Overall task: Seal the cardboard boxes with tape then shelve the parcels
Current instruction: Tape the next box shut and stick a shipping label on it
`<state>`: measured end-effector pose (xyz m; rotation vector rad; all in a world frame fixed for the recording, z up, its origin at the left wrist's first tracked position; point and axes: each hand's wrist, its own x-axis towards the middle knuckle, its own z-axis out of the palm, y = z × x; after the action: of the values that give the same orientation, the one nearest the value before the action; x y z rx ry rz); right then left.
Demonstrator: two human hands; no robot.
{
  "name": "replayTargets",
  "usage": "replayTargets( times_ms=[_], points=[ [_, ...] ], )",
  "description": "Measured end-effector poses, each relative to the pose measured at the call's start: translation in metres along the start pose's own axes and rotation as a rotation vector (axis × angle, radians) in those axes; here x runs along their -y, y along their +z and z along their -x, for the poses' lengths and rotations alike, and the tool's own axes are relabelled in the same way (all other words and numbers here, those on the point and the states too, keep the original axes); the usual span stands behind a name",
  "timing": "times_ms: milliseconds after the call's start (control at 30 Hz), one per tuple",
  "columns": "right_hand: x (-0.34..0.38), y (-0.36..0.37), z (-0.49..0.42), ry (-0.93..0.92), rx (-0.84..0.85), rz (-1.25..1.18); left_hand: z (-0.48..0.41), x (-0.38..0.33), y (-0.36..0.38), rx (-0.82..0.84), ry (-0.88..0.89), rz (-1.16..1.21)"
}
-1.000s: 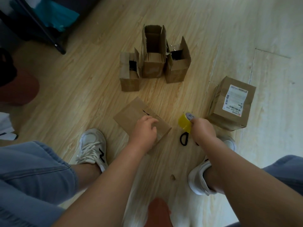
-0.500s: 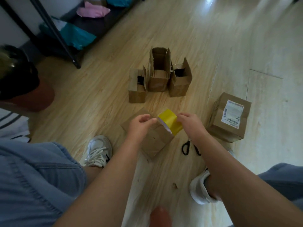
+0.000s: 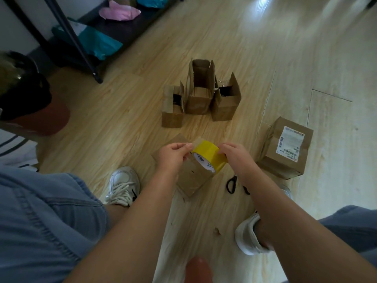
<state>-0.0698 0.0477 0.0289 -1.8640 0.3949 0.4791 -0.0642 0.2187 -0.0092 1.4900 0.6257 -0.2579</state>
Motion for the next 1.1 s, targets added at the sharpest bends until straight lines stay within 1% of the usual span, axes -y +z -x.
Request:
replayTargets(
  times_ms=[233, 367, 533, 600, 700, 767, 867, 933, 1000, 1100],
  points=[
    [-0.002, 0.007, -0.002, 0.002, 0.115, 0.074, -0.005, -0.002, 0.0, -0.055, -0.015, -0.005],
    [-0.003, 0.008, -0.005, -0.027, 0.134, 0.149, -0.005, -0.006, 0.0, -0.079, -0.006, 0.003],
    [-0.004, 0.011, -0.009, -0.032, 0.128, 0.237, -0.002, -0.007, 0.003, -0.132, -0.02, 0.032],
    [-0.004, 0.013, -0.011, -0.022, 0.119, 0.249, 0.001, -0.008, 0.002, -0.162, 0.002, 0.028],
    [-0.014, 0.015, -0.011, 0.003, 0.065, 0.348, 0.0, -0.018, 0.0, -0.195, 0.043, 0.01],
    [-0.017, 0.013, -0.007, 0.052, 0.057, 0.291, -0.002, -0.024, 0.001, -0.172, 0.071, -0.041],
    [-0.012, 0.003, 0.0, 0.121, 0.102, 0.15, -0.007, -0.026, -0.004, -0.166, 0.052, -0.017],
    [-0.011, -0.006, -0.001, 0.134, 0.14, 0.042, -0.013, -0.026, -0.013, -0.164, 0.036, -0.007],
    [-0.01, -0.012, -0.001, 0.133, 0.214, -0.039, -0.016, -0.026, -0.021, -0.135, 0.014, -0.012],
    [-0.016, -0.012, -0.005, 0.132, 0.236, -0.07, -0.015, -0.028, -0.023, -0.091, -0.004, -0.037]
  ],
)
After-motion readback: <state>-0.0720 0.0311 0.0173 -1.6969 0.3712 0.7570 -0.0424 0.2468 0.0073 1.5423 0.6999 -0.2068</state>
